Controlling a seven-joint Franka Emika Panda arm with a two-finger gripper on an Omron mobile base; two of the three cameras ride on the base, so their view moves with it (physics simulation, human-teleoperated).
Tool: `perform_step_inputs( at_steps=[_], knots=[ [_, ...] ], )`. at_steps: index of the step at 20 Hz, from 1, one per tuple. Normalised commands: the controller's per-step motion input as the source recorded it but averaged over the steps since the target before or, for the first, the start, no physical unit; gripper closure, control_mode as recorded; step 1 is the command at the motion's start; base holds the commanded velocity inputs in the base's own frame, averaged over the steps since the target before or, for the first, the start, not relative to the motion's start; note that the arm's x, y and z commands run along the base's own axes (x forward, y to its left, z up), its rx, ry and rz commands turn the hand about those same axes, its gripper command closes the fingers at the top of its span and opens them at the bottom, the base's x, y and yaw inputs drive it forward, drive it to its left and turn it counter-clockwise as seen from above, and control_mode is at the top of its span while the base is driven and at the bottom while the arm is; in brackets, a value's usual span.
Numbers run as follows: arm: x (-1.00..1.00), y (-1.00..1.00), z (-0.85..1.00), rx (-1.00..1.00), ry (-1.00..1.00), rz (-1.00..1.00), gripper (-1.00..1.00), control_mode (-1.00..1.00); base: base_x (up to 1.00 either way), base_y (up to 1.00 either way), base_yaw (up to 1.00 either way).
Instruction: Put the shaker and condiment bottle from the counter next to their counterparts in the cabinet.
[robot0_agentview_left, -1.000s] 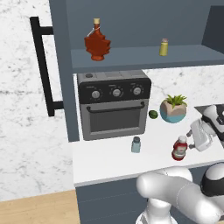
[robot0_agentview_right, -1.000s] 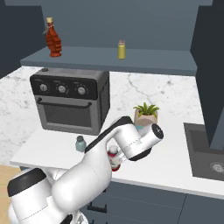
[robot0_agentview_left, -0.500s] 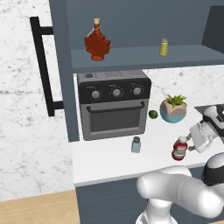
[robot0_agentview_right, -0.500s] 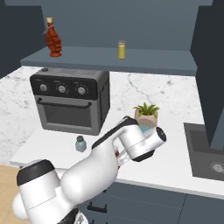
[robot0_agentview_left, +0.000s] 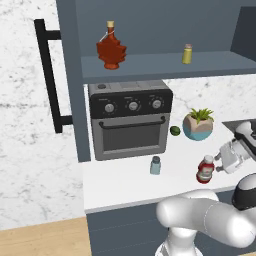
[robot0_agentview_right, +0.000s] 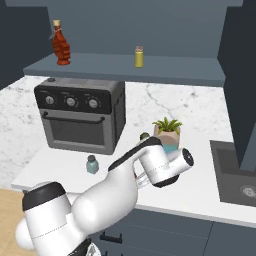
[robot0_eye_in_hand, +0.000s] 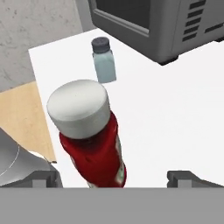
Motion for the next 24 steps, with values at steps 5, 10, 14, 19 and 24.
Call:
perform_step_inputs(
  at_steps=[5,10,14,19,24],
  knots=[
    [-0.08,0.10,-0.15,0.00,-0.02,-0.05,-1.00,-1.00,0.00,0.00,0.00],
    [-0.17,0.11,-0.08,0.02,-0.05,0.00,-1.00,-1.00,0.00,0.00,0.00],
    [0.00,0.13,-0.06,0.02,-0.01,0.00,-1.00,-1.00,0.00,0.00,0.00],
    [0.05,0.30,-0.06,0.01,0.00,0.00,-1.00,-1.00,0.00,0.00,0.00],
    [0.32,0.40,-0.26,0.00,0.07,0.00,1.00,-1.00,0.00,0.00,0.00]
  ],
)
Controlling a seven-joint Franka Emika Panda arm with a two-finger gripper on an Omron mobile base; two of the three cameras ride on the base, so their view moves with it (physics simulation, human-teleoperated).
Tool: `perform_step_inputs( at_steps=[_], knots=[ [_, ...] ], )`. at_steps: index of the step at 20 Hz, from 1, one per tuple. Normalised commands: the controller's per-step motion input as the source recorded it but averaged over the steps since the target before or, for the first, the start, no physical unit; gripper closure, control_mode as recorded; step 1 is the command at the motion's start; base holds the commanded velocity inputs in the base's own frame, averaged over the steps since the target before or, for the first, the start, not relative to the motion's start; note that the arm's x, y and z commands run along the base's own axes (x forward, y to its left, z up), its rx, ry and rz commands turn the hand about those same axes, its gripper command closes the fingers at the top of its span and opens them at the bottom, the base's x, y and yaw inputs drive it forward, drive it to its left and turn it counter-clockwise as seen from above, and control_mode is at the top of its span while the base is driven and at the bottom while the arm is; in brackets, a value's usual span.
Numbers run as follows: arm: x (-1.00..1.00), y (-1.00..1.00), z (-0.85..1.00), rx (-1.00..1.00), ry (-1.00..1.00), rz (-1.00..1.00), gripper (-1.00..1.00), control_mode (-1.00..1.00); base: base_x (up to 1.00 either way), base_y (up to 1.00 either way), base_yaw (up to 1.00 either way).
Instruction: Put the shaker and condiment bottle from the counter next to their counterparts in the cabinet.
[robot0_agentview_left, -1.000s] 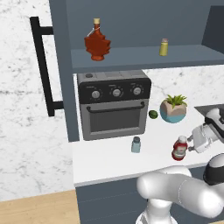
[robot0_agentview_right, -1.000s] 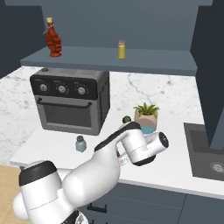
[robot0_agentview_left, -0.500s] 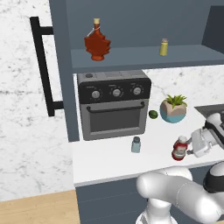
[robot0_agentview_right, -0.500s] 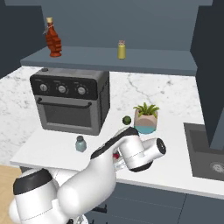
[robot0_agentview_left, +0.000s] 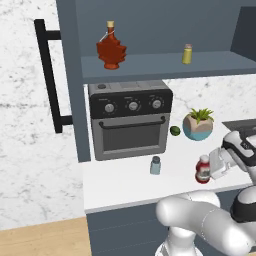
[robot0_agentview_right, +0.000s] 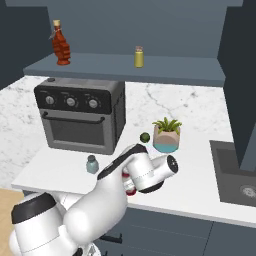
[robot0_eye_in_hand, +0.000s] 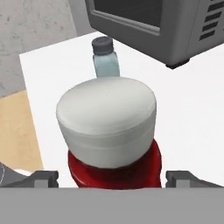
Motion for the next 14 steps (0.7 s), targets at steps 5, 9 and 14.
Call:
perform_step_inputs(
  at_steps=[5,9,14],
  knots=[
    [0.18,0.11,-0.20,0.03,0.09,0.00,1.00,-1.00,0.00,0.00,0.00],
    [0.04,0.00,0.37,0.06,-0.09,-0.09,1.00,-1.00,0.00,0.00,0.00],
    [0.04,0.30,0.99,0.00,-0.17,-0.16,1.00,-1.00,0.00,0.00,0.00]
  ],
)
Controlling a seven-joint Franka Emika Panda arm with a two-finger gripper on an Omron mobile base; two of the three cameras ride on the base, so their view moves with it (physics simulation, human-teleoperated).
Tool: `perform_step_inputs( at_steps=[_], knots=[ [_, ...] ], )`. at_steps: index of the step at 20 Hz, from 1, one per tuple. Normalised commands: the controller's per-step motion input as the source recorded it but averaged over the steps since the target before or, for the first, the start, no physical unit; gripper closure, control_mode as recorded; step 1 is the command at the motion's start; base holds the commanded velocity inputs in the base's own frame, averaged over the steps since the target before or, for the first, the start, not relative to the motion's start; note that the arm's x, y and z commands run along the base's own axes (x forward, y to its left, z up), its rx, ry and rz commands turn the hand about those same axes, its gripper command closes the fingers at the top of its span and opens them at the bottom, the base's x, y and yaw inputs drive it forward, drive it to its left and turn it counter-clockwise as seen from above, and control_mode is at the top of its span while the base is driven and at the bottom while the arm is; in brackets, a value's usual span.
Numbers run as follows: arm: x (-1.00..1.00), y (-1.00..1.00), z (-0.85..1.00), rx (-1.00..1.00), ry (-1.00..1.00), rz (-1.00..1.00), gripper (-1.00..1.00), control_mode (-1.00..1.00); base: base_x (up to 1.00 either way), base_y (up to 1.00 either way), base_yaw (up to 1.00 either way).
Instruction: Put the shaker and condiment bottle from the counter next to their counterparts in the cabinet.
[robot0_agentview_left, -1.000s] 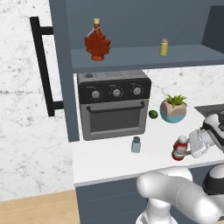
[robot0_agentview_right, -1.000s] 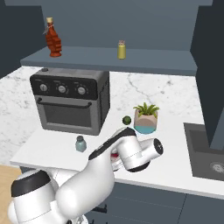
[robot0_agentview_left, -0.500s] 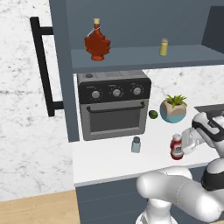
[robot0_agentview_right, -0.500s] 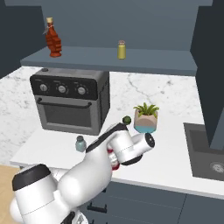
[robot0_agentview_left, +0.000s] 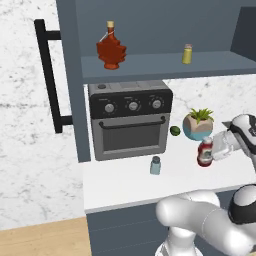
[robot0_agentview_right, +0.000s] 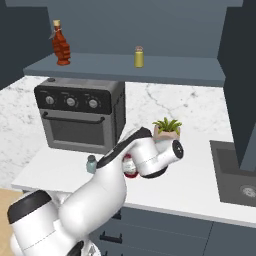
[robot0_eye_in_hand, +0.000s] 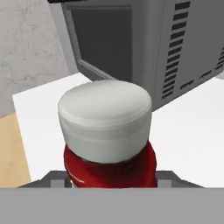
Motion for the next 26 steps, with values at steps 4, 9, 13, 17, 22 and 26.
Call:
perform_step_inputs(
  at_steps=[4,9,13,17,22,26],
  knots=[
    [0.10,0.68,0.87,-0.03,-0.05,-0.20,1.00,-1.00,0.00,0.00,0.00],
    [-0.23,0.12,0.94,-0.02,-0.13,-0.20,1.00,-1.00,0.00,0.00,0.00],
    [-0.39,-0.03,1.00,0.01,-0.13,-0.14,1.00,-1.00,0.00,0.00,0.00],
    [-0.04,0.23,1.00,0.02,-0.02,-0.04,1.00,-1.00,0.00,0.00,0.00],
    [-0.11,0.18,1.00,0.12,0.00,0.00,1.00,-1.00,0.00,0.00,0.00],
    [-0.24,0.19,1.00,0.14,0.00,0.00,1.00,-1.00,0.00,0.00,0.00]
  ],
)
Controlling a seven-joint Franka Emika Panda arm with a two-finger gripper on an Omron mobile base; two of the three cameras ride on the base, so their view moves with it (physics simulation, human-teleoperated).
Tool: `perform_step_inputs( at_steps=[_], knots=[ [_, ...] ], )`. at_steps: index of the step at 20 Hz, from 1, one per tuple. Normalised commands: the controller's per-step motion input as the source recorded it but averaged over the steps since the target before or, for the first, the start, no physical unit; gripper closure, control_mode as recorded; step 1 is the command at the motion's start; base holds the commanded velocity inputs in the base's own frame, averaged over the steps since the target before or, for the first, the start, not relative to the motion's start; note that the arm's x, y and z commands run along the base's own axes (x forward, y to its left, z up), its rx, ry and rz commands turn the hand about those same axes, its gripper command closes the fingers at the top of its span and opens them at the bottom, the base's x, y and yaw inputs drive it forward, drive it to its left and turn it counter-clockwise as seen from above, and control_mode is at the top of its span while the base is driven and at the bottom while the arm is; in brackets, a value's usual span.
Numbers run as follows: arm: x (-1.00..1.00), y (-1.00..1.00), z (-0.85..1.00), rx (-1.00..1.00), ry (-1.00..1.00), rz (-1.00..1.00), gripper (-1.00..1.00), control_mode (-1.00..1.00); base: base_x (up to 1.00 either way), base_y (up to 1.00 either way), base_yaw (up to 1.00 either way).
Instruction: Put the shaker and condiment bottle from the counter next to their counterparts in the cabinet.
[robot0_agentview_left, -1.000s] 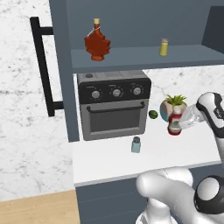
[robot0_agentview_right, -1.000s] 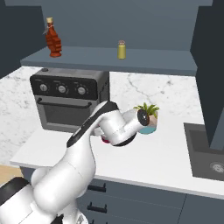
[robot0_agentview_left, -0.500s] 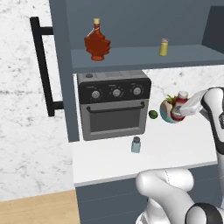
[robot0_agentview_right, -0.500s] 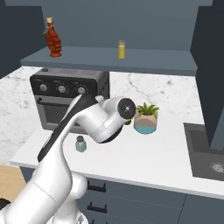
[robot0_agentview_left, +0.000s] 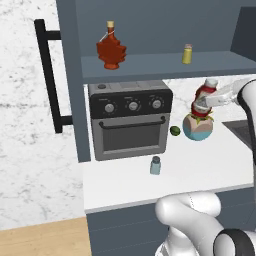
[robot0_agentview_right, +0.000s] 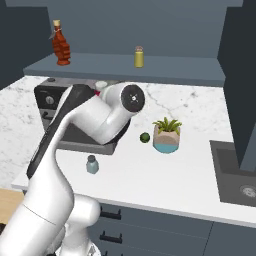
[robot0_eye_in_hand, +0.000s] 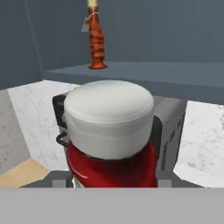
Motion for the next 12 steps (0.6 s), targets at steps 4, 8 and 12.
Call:
perform_step_inputs(
  at_steps=[4,8,12],
  knots=[
    [-0.01,0.58,0.95,0.04,0.05,0.00,1.00,-1.00,0.00,0.00,0.00],
    [-0.41,0.29,0.08,0.00,-0.15,0.00,1.00,-1.00,0.00,0.00,0.00],
    [-0.16,0.30,0.54,0.03,-0.14,-0.12,1.00,-1.00,0.00,0.00,0.00]
  ],
)
